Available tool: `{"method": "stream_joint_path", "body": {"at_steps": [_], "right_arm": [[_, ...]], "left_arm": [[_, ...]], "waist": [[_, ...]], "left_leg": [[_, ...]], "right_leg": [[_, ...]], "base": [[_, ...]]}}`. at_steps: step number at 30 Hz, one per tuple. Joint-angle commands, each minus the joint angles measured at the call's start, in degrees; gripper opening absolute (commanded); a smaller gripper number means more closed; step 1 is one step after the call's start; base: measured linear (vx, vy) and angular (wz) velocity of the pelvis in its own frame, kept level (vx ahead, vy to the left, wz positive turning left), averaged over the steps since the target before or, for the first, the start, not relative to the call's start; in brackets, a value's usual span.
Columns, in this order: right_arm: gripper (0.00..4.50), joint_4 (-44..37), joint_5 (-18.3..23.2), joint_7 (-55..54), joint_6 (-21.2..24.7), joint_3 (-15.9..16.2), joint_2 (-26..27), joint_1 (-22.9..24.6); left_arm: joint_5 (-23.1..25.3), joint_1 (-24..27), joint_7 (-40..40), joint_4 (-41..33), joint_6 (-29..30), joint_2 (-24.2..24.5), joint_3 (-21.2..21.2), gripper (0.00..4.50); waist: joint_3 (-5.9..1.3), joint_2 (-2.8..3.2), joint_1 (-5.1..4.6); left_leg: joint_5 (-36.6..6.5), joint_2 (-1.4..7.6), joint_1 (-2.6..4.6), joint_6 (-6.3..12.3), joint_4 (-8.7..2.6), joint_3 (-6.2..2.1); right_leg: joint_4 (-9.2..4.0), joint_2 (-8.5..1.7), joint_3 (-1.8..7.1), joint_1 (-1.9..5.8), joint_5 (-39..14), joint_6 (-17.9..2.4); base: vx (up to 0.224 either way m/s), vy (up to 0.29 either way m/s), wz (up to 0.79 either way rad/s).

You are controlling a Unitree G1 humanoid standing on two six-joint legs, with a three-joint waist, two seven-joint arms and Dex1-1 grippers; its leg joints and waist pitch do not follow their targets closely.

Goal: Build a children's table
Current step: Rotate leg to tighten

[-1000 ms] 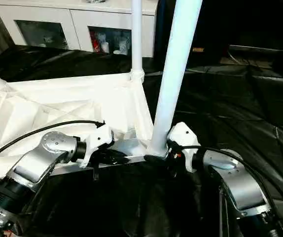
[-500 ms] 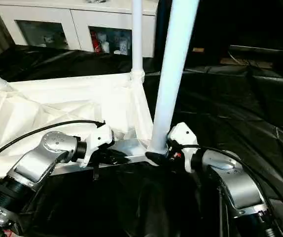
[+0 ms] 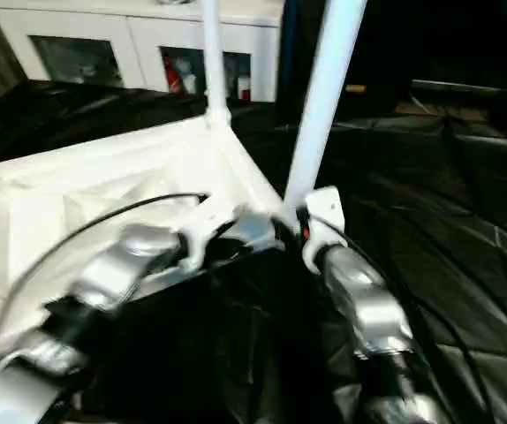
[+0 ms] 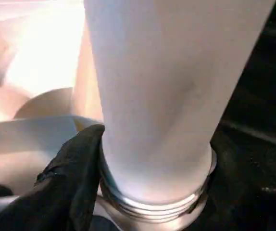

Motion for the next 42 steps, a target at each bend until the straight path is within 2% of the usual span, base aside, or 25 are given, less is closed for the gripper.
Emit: {"method": "stream_joint_path", "body": {"at_steps": [1,2,4,5,6,8,9,11,15,16,18,22,24,27,30,31,32,34,38,41,42], "right_arm": [[3.31,1.20,0.75,1.72,-0.06,2.90,2.16,0.25],[3.45,0.70,1.84,3.45,-0.43,2.83,2.91,0.20],[3.54,-0.54,2.16,4.95,-0.60,3.13,2.51,0.48],[3.54,-0.80,2.14,5.26,-0.71,3.23,2.34,0.54],[3.81,-1.74,2.14,6.55,-0.62,3.45,1.43,0.70],[3.81,-3.04,2.68,8.76,-0.03,3.82,0.03,1.11],[3.81,-4.81,3.09,11.56,0.47,4.36,-2.27,1.78],[3.81,-7.74,4.05,16.71,0.87,4.83,-6.75,3.11],[3.81,-10.97,5.32,24.07,0.79,4.87,-12.74,4.87],[3.81,-11.52,5.51,25.49,0.79,4.84,-13.98,5.19],[3.81,-14.20,7.02,31.51,1.73,4.84,-18.32,6.65],[3.81,-16.37,7.98,35.80,2.75,5.75,-21.56,7.61],[3.81,-17.12,8.46,38.28,2.74,6.43,-23.81,8.13],[3.81,-17.30,9.07,39.82,3.18,6.34,-24.84,8.43],[3.47,-16.76,8.16,40.58,2.60,6.79,-25.52,8.52],[3.45,-16.76,8.16,40.58,2.60,6.79,-25.52,8.52],[3.45,-16.70,8.67,40.53,2.94,6.62,-25.24,8.34],[3.16,-17.09,9.57,40.75,3.57,6.51,-24.96,8.36],[2.88,-17.75,10.18,40.64,4.26,6.66,-24.05,8.97],[2.78,-17.41,9.85,37.80,4.07,6.45,-21.74,9.53],[2.76,-16.29,8.53,34.48,3.37,6.22,-19.79,9.32]], "left_arm": [[-1.16,-0.67,0.04,-0.56,-3.34,-2.46,-0.45,0.00],[-0.92,-0.55,-0.51,-0.54,-3.61,-2.65,-0.63,0.00],[-1.25,0.06,-1.81,-1.40,-4.44,-1.95,-0.69,0.00],[-1.30,0.21,-2.17,-1.58,-4.73,-1.75,-0.72,0.00],[-1.47,0.70,-3.44,-2.11,-5.40,-1.00,-0.69,0.00],[-1.66,1.22,-4.77,-2.83,-6.03,-0.08,-0.78,0.00],[-2.29,1.94,-6.84,-3.87,-6.57,1.13,-0.87,0.00],[-3.33,3.24,-10.85,-5.73,-8.05,3.61,-1.23,0.00],[-3.98,4.41,-15.32,-7.38,-8.94,6.65,-1.70,0.00],[-4.13,4.57,-16.08,-7.61,-8.88,7.19,-1.70,0.00],[-4.71,5.32,-19.78,-8.61,-9.92,9.58,-1.97,0.00],[-5.99,6.05,-23.74,-10.33,-9.36,11.46,-2.10,0.00],[-7.53,6.73,-27.50,-12.27,-8.98,13.23,-2.27,0.00],[-7.92,7.04,-28.95,-12.74,-9.03,14.29,-2.16,0.00],[-7.53,7.01,-28.92,-12.06,-9.30,14.55,-1.68,0.00],[-7.53,7.01,-28.92,-12.06,-9.30,14.55,-1.68,0.00],[-7.45,6.98,-28.89,-11.78,-9.46,14.49,-1.41,0.00],[-7.71,7.03,-28.93,-11.93,-9.32,14.45,-1.21,0.00],[-8.11,7.03,-28.57,-11.97,-8.89,14.05,-0.77,0.00],[-7.05,6.18,-25.35,-10.25,-8.18,12.64,-0.35,0.00],[-6.28,5.29,-22.70,-8.56,-8.01,11.38,0.17,0.00]], "waist": [[-3.35,-1.26,0.27],[-3.42,-1.19,0.34],[-3.26,-1.20,0.33],[-3.13,-1.25,0.39],[-2.98,-1.23,0.40],[-2.99,-1.25,0.48],[-2.99,-1.21,0.47],[-3.15,-1.38,0.55],[-3.62,-1.39,0.82],[-3.55,-1.34,1.00],[-3.47,-1.33,1.26],[-3.23,-1.19,1.65],[-3.17,-1.20,1.78],[-3.18,-1.25,1.80],[-3.28,-1.27,1.90],[-3.32,-1.27,1.88],[-3.39,-1.52,1.82],[-3.48,-1.46,1.92],[-3.48,-1.56,1.96],[-3.49,-1.64,1.97],[-3.51,-1.68,1.85]], "left_leg": [[-8.09,6.68,0.87,3.85,-5.04,-3.25],[-6.89,6.71,0.85,4.86,-4.98,-3.23],[-7.53,6.76,0.88,5.60,-5.04,-3.19],[-8.93,6.83,0.86,5.50,-5.18,-3.24],[-10.30,6.89,0.92,5.04,-5.32,-3.26],[-11.25,7.02,0.97,4.67,-5.41,-3.28],[-11.08,6.99,0.95,4.63,-5.44,-3.32],[-9.22,7.06,0.78,5.09,-5.34,-3.36],[-2.76,6.89,0.49,9.11,-4.25,-3.03],[-2.06,6.91,0.43,10.03,-4.17,-2.99],[-2.90,7.05,0.54,10.59,-4.15,-2.97],[-5.79,7.45,0.85,9.00,-4.61,-3.06],[-6.43,7.49,0.94,8.36,-4.75,-3.05],[-7.45,7.35,1.00,7.44,-4.73,-2.92],[-7.29,7.35,1.00,6.77,-4.74,-2.95],[-6.84,7.32,0.92,6.82,-4.71,-2.98],[-6.48,7.28,0.87,6.98,-4.64,-2.93],[-5.23,7.22,0.86,7.52,-4.42,-2.88],[-4.60,7.16,0.75,8.12,-4.28,-2.86],[-4.40,7.18,0.77,8.16,-4.25,-2.86],[-4.59,7.16,0.77,7.90,-4.31,-2.86]], "right_leg": [[-4.14,-4.83,2.53,1.73,-5.41,-15.08],[-3.94,-4.72,2.39,1.71,-3.71,-15.24],[-4.09,-4.71,2.35,1.64,-4.19,-15.46],[-4.31,-4.78,2.36,1.64,-6.43,-15.26],[-4.53,-4.81,2.42,1.51,-8.72,-14.97],[-4.60,-4.84,2.51,1.53,-9.99,-14.45],[-4.60,-4.80,2.47,1.51,-9.90,-14.43],[-4.21,-4.72,2.42,1.78,-6.86,-14.24],[-2.99,-4.79,2.25,1.85,4.69,-16.32],[-2.93,-4.83,2.20,1.74,5.65,-16.78],[-3.01,-4.82,2.12,1.63,4.32,-17.33],[-3.23,-4.75,2.11,1.43,-0.24,-17.50],[-3.25,-4.81,2.15,1.44,-0.88,-17.41],[-3.42,-4.95,2.25,1.31,-2.08,-17.78],[-3.30,-4.91,2.21,1.37,-1.89,-17.67],[-3.17,-4.88,2.17,1.41,-1.18,-17.65],[-3.14,-4.89,2.17,1.49,-0.69,-17.66],[-3.01,-5.01,2.18,1.52,0.69,-17.87],[-2.97,-4.99,2.14,1.56,0.80,-17.99],[-2.95,-4.97,2.13,1.49,0.43,-17.90],[-3.01,-4.85,2.08,1.37,-0.10,-17.82]], "base": [[0.000,0.000,0.00],[0.000,0.000,0.00],[0.000,0.000,0.00],[0.000,0.000,0.00],[0.000,0.000,0.00],[0.000,0.000,0.00],[0.000,0.000,0.00],[0.000,0.000,0.00],[0.000,0.000,0.00],[0.000,0.000,0.00],[0.000,0.000,0.00],[0.000,0.000,0.00],[0.000,0.000,0.00],[0.000,0.000,0.00],[0.000,0.000,0.00],[0.000,0.000,0.00],[0.000,0.000,0.00],[0.000,0.000,0.00],[0.000,0.000,0.00],[0.000,0.000,0.00],[0.000,0.000,0.00]]}}
